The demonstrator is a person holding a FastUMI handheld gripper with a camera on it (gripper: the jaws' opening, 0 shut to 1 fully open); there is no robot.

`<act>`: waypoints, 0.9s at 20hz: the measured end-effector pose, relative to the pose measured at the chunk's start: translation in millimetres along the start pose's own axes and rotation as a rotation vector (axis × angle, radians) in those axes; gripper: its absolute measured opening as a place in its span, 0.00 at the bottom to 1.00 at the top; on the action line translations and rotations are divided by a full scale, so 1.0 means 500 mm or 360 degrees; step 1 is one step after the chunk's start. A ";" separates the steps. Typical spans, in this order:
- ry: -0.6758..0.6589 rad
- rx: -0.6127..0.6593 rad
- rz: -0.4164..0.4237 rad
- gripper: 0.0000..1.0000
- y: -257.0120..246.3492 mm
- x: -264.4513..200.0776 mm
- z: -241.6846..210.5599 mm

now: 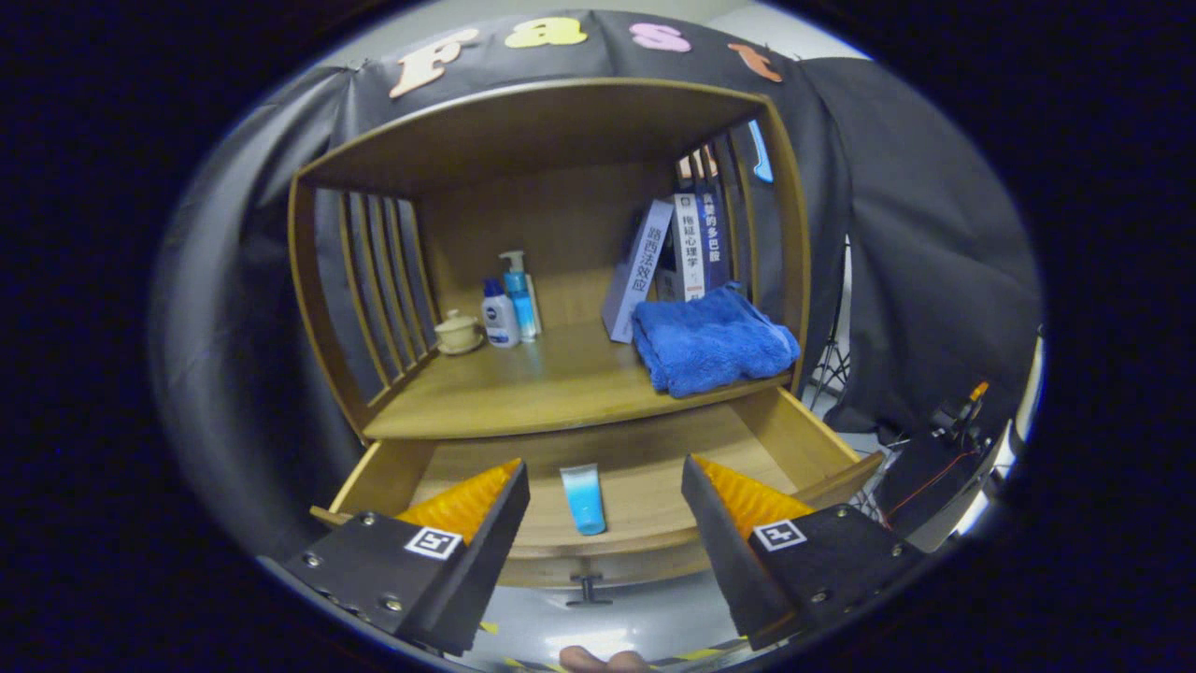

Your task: Pull open the drawer, take out the items inside it, and place them on the countertop above the cabinet.

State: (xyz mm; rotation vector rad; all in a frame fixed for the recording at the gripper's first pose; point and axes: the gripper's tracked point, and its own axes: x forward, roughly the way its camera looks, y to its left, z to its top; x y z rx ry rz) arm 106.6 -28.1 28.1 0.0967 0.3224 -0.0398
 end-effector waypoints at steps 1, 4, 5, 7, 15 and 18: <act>0.0059 0.0006 0.0008 0.99 0.006 0.017 0.000; 0.0269 -0.0024 0.0039 0.99 0.020 0.078 -0.017; 0.0330 -0.0041 0.0009 0.99 0.015 0.098 -0.026; 0.0458 -0.0096 -0.0001 0.99 0.017 0.135 -0.044; 0.0999 -0.0254 0.0017 0.99 0.043 0.235 -0.190; 0.1097 -0.0278 -0.0032 0.99 0.030 0.262 -0.218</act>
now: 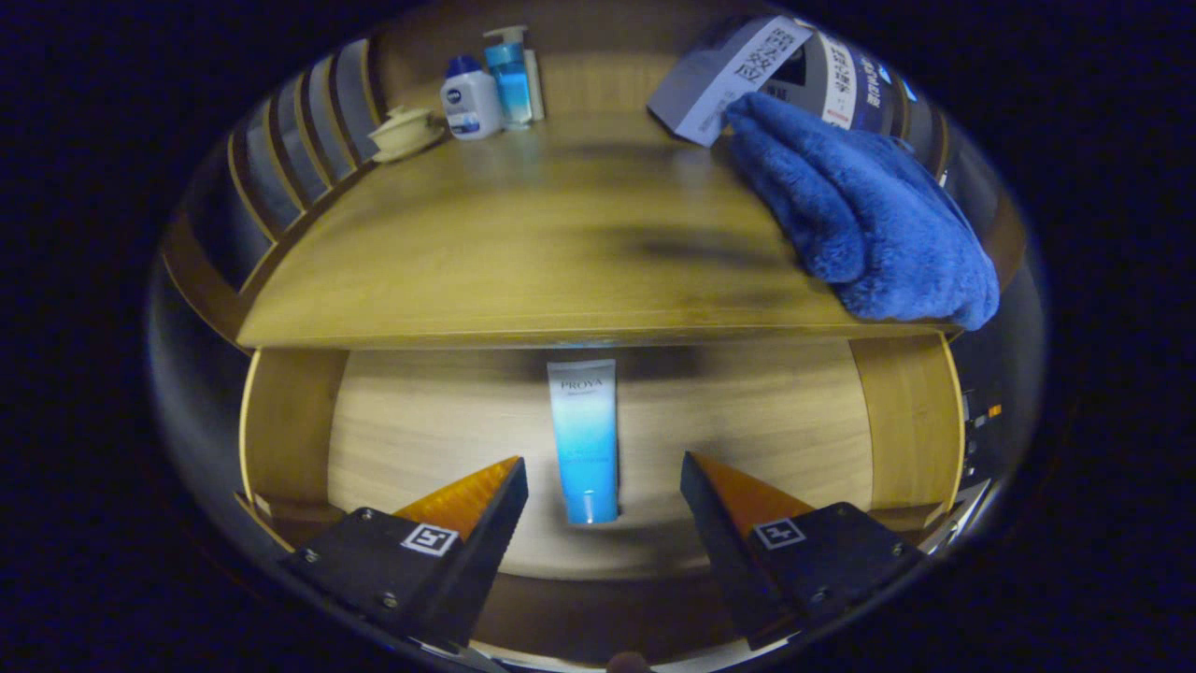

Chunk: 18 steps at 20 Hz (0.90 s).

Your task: Pull open the drawer, take out the items inside it, and place them on the countertop above the cabinet.

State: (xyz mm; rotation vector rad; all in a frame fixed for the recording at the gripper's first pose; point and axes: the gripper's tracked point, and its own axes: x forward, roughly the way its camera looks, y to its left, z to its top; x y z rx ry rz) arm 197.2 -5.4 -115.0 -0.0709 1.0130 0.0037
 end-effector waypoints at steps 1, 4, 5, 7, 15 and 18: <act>0.0037 0.0016 0.0002 0.92 -0.001 0.010 0.000; 0.0139 0.0043 0.0040 0.74 0.009 0.036 -0.010; 0.0144 0.0049 0.0048 0.68 0.012 0.045 -0.007; 0.0182 0.0081 0.0093 0.51 0.024 0.052 -0.015; 0.0145 -0.0015 0.0111 0.36 0.006 0.019 -0.030; 0.0014 0.0010 0.0158 0.36 0.007 -0.031 -0.015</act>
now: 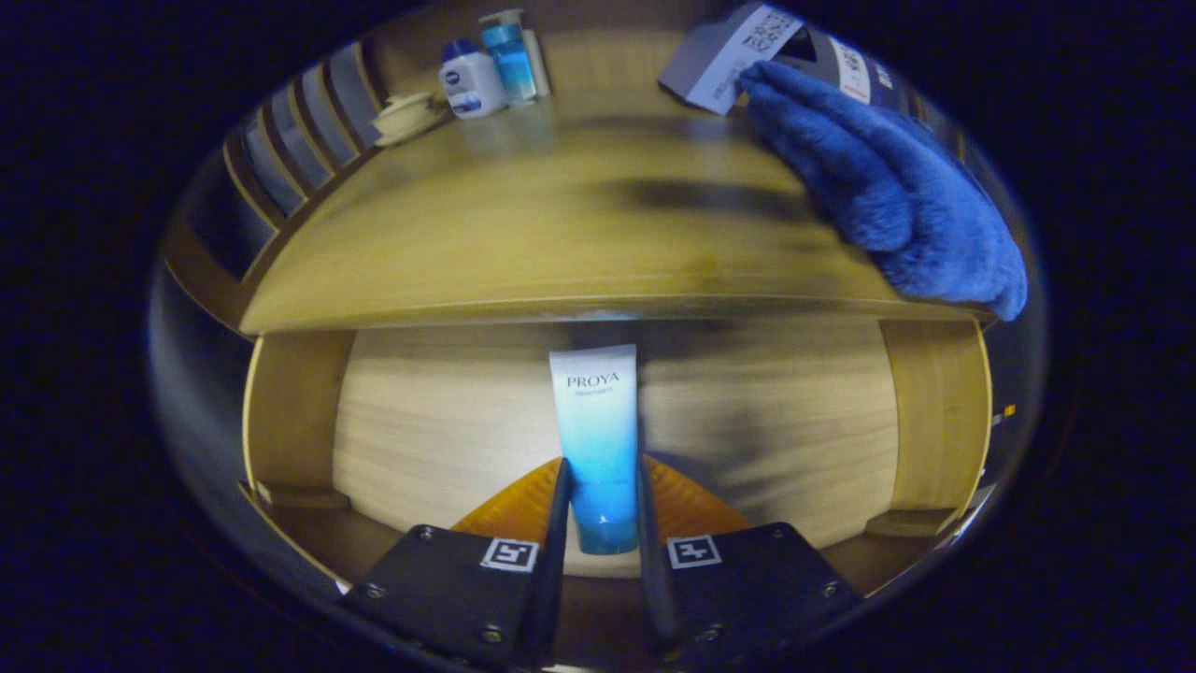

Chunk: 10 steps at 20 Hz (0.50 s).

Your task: Pull open the drawer, take out the items inside it, and place them on the countertop above the cabinet.

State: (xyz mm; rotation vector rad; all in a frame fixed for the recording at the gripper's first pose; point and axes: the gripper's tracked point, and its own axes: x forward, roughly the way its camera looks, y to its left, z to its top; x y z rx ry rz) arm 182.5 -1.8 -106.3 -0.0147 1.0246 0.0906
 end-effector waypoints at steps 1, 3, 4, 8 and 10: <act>-0.0053 0.0003 0.0013 0.36 -0.005 -0.022 -0.001; -0.0135 0.0003 0.0029 0.36 -0.013 -0.060 -0.006; -0.0184 0.0013 0.0046 0.36 -0.013 -0.076 -0.006; -0.0387 0.0013 0.0106 0.36 -0.011 -0.139 -0.005; -0.0507 0.0027 0.0149 0.36 0.001 -0.167 -0.005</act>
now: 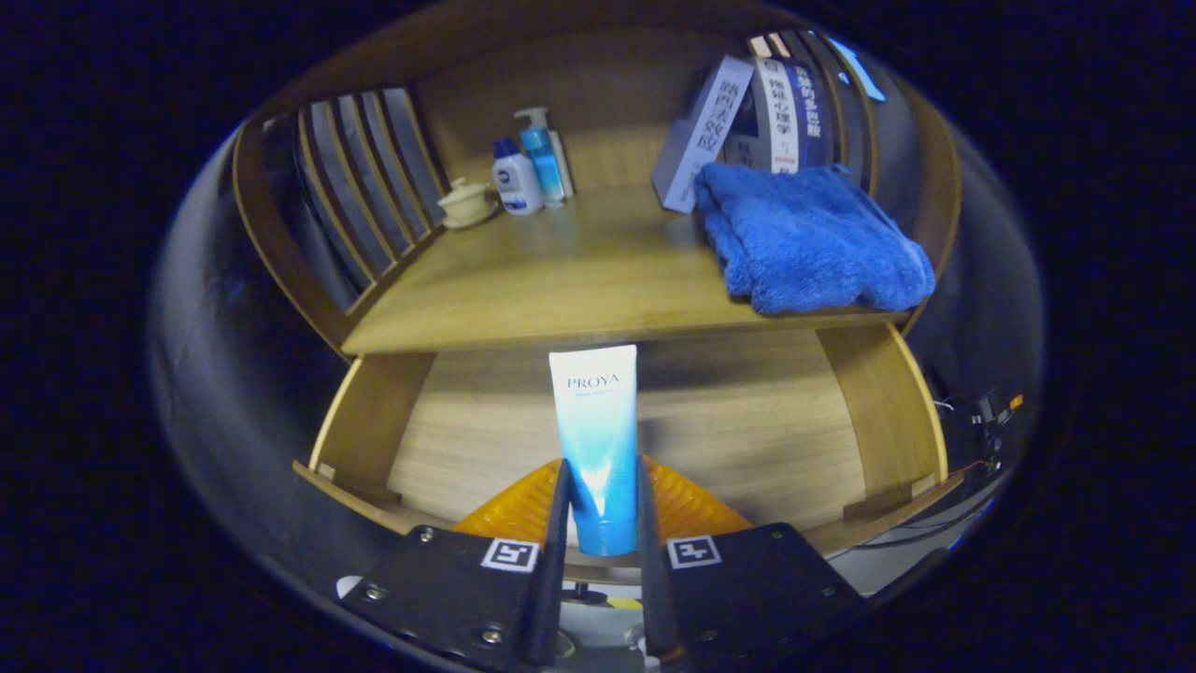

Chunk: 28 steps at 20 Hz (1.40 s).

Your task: Pull open the drawer, take out the items inside it, and place them on the countertop above the cabinet.

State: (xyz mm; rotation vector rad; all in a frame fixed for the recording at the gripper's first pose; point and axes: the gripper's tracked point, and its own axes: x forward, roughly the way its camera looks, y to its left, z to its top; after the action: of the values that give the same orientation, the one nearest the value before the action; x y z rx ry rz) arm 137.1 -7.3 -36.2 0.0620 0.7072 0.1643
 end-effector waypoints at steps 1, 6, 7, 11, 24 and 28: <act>-0.0056 0.0010 0.0023 0.36 0.009 -0.014 0.006; -0.0370 -0.0010 0.0023 0.36 0.034 -0.085 0.098; -0.0448 -0.0031 0.0021 0.36 0.044 -0.099 0.124; -0.0684 -0.0106 0.0020 0.36 0.087 -0.152 0.230; -0.0636 0.0074 -0.0158 0.35 0.058 0.072 0.388; -0.0514 0.0218 -0.0135 0.35 0.044 0.160 0.353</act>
State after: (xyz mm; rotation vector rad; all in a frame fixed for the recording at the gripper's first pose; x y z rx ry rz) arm 309.2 27.6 49.1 0.1849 0.3969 0.0224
